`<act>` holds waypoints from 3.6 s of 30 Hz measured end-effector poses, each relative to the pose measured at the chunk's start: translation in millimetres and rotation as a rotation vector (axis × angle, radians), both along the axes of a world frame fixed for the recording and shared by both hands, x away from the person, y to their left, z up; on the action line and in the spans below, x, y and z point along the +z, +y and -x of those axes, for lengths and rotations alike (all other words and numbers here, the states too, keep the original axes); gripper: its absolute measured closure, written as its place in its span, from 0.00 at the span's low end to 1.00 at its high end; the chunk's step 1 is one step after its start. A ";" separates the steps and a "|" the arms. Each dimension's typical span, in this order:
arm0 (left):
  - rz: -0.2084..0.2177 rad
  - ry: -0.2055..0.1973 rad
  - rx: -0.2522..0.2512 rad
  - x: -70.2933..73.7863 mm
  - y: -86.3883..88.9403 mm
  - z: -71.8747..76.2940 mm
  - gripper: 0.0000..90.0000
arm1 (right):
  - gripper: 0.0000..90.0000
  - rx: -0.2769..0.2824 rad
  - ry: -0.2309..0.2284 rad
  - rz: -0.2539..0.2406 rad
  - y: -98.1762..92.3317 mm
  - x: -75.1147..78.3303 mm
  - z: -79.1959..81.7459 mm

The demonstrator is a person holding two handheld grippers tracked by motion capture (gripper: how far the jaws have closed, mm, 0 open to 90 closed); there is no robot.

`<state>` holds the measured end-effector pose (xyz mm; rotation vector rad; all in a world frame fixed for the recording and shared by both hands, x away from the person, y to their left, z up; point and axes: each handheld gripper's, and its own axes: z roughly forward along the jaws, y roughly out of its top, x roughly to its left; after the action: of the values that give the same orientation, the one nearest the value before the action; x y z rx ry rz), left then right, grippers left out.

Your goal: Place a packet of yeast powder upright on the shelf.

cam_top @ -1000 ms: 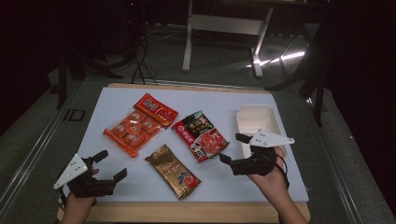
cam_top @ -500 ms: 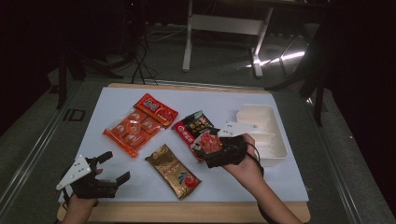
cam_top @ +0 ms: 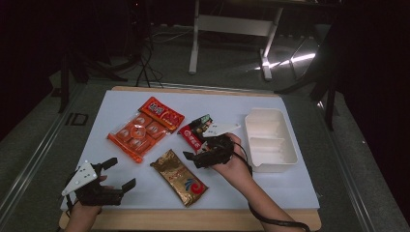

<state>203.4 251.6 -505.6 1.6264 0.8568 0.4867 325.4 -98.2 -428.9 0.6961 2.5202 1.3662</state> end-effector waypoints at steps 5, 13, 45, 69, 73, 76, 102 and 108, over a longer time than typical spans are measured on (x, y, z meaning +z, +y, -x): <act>0.003 0.003 0.003 -0.1 0.8 -0.2 0.01 | 0.24 0.028 0.037 -0.010 15.5 -10.8 -7.9; 0.001 0.013 -0.001 -0.8 1.4 -0.8 0.01 | 0.24 0.037 0.067 0.030 40.9 -28.4 -17.5; -0.002 0.022 -0.005 -1.1 2.8 -0.8 0.01 | 0.53 -0.004 0.285 0.195 89.3 -101.1 -60.3; -0.029 0.033 -0.008 -2.2 -0.4 -1.6 0.01 | 0.97 0.027 0.156 0.383 107.9 -98.3 -39.1; -0.030 0.031 -0.004 -2.2 0.0 -1.6 0.01 | 0.98 0.043 0.152 0.362 104.9 -88.4 -37.7; -0.034 0.018 0.021 -1.2 0.6 -0.9 0.01 | 0.98 0.058 0.150 0.327 101.6 -78.5 -35.0; -0.040 0.027 0.033 -3.2 -0.8 -3.5 0.01 | 0.99 0.168 0.135 0.065 60.4 4.9 16.5; -0.041 0.034 0.024 -3.7 -2.0 -3.8 0.01 | 0.99 0.179 0.120 0.027 51.4 21.3 20.2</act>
<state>207.3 249.7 -509.4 1.6681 0.8974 0.4972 305.2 -46.8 -407.6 0.5752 2.7486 1.3803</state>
